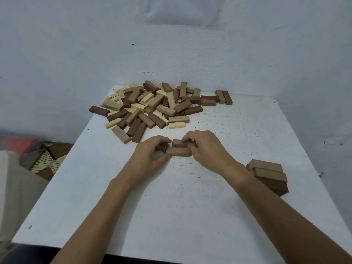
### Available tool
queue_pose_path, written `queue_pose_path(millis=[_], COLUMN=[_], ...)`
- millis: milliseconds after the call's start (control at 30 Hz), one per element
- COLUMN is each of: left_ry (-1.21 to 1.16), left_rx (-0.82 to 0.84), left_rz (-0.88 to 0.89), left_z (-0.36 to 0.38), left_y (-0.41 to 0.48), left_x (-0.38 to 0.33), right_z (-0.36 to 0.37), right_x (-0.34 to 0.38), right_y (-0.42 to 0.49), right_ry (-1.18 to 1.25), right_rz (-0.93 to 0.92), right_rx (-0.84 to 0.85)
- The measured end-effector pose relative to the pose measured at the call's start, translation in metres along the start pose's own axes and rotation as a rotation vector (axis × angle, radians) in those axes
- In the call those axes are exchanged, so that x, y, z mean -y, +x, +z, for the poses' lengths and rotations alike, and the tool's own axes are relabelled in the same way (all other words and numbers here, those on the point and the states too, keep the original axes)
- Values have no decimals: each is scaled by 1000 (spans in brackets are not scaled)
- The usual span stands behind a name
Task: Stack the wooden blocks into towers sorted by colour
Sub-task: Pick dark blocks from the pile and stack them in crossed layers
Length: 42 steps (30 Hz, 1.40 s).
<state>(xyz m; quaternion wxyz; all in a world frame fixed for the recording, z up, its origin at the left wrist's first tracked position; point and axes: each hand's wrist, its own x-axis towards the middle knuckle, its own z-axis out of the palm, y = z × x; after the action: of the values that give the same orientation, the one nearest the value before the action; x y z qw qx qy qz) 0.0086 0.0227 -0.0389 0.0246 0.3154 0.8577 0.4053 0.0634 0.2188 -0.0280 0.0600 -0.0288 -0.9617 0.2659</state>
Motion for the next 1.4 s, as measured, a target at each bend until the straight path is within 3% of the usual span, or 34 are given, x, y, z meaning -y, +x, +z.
queue_pose_path(millis=[367, 600, 967, 1133, 1400], left_ry=[-9, 31, 44, 6, -63], left_rx=[9, 117, 77, 69, 48], left_rz=[45, 44, 61, 9, -20], left_z=[1, 0, 1, 3, 7], left_y=[0, 5, 5, 1, -8], left_x=[0, 0, 5, 3, -2], right_z=[-9, -25, -15, -25, -33], right_x=[11, -15, -42, -35, -9], right_y=[-11, 66, 123, 97, 20], right_ry=[86, -105, -438, -324, -131], right_rz=[-22, -69, -164, -140, -98], right_rx=[54, -132, -79, -190, 111])
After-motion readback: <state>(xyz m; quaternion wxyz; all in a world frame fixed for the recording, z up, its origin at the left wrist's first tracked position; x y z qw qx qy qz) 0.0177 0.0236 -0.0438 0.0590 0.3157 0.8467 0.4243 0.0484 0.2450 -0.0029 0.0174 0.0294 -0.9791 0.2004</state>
